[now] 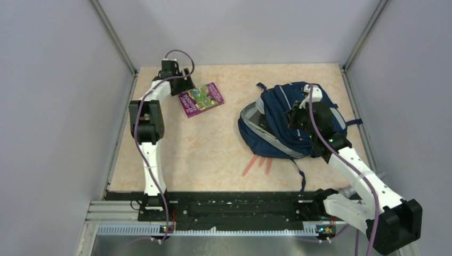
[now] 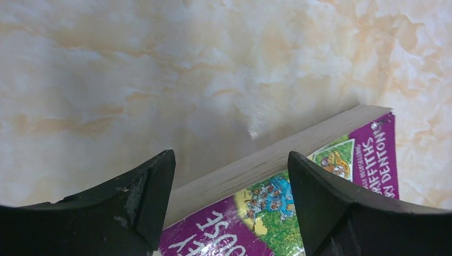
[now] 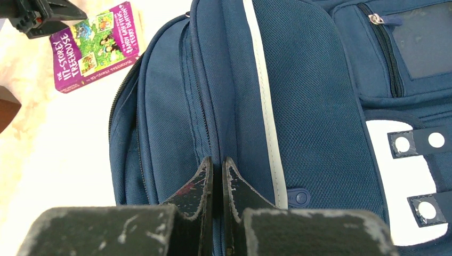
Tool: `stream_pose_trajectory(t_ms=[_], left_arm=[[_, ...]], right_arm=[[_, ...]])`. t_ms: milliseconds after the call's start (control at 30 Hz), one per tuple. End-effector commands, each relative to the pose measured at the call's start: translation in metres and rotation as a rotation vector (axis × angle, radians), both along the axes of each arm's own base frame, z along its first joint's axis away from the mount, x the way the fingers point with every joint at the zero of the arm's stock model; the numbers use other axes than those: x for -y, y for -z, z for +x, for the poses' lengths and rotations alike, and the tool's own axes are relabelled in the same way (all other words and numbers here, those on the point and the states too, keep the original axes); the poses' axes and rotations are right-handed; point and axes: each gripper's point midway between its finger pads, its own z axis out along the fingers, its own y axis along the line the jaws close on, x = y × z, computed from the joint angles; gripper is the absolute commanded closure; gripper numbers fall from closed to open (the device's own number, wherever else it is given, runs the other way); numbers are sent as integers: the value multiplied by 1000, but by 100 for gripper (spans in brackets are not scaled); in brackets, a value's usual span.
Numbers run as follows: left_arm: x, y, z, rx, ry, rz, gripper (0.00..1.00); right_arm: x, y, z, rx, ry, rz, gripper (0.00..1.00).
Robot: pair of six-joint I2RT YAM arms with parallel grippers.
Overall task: Pack the student bag
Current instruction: Move the book to the center of the board.
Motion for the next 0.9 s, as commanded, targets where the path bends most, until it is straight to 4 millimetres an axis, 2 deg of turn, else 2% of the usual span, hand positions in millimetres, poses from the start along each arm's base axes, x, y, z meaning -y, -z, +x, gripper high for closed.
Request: stream_pose_trajectory(t_ms=[0, 67, 167, 267, 367, 500, 667, 767, 867], left_arm=[[27, -25, -12, 34, 73, -137, 19], [33, -28, -23, 32, 74, -173, 20], [41, -23, -44, 8, 73, -216, 22], [52, -30, -67, 18, 82, -243, 22], [73, -34, -96, -9, 129, -287, 23], [107, -29, -138, -34, 199, -296, 23], [129, -26, -180, -48, 220, -294, 24], [131, -30, -193, -24, 206, -254, 25], [125, -43, -196, 22, 187, -217, 25]], right_arm=[[-7, -30, 8, 101, -13, 47, 100], [-6, -30, 8, 100, -13, 46, 100], [-6, -32, 6, 106, -16, 51, 100], [-7, -33, 5, 109, -18, 55, 100], [-8, -34, 5, 110, -26, 63, 100], [-10, -34, 4, 108, -34, 70, 100], [-11, -34, 3, 105, -36, 74, 100], [-11, -36, 3, 108, -39, 77, 100], [-11, -37, 2, 108, -42, 80, 100]])
